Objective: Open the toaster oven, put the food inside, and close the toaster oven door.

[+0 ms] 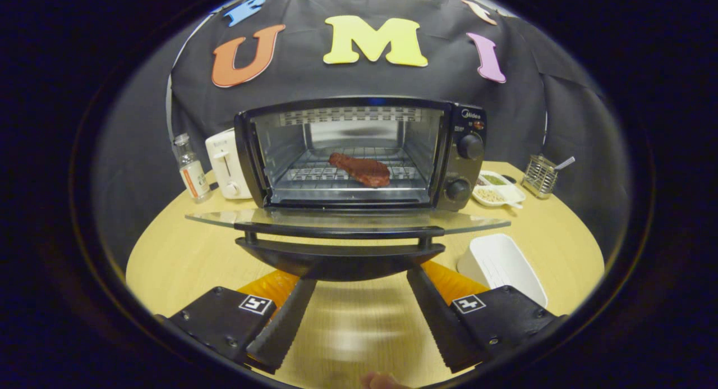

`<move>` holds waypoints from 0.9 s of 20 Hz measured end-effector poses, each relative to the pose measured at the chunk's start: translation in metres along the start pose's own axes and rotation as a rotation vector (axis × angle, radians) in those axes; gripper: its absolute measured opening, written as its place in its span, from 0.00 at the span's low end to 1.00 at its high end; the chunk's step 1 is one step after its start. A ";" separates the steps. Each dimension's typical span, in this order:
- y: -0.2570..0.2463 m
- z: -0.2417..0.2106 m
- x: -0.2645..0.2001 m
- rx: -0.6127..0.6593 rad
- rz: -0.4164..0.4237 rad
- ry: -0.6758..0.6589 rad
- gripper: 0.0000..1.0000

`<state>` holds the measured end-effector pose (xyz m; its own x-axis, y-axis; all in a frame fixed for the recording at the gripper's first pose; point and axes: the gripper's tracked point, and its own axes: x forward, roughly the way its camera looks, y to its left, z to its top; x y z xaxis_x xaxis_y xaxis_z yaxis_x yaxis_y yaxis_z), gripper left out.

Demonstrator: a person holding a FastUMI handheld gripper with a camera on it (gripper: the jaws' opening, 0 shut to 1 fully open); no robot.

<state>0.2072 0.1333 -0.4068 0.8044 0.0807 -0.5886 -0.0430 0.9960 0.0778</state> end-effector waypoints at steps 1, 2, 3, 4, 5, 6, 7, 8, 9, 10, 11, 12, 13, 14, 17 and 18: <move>0.001 0.009 0.002 0.003 0.005 -0.014 1.00; 0.001 0.016 0.004 0.001 0.003 -0.022 1.00; 0.000 0.020 0.007 0.000 -0.002 -0.025 1.00; 0.000 0.026 0.009 0.001 -0.002 -0.029 1.00; 0.001 0.033 0.010 -0.001 0.003 -0.036 1.00; 0.000 0.040 0.011 -0.001 0.005 -0.047 1.00; -0.003 0.048 0.012 0.006 -0.001 -0.059 1.00; -0.007 0.056 0.012 0.017 -0.012 -0.071 1.00; -0.008 0.065 0.014 0.023 -0.016 -0.084 1.00; -0.009 0.075 0.016 0.023 -0.014 -0.100 1.00; -0.010 0.087 0.016 0.018 -0.014 -0.119 1.00; -0.013 0.098 0.017 0.011 -0.021 -0.140 1.00; -0.017 0.111 0.016 0.007 -0.029 -0.162 1.00; -0.018 0.123 0.013 0.012 -0.029 -0.184 1.00; -0.011 0.169 0.006 0.016 0.015 -0.278 1.00; -0.015 0.178 0.000 0.014 0.009 -0.287 1.00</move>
<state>0.3133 0.1122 -0.2647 0.9390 0.0737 -0.3361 -0.0443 0.9945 0.0945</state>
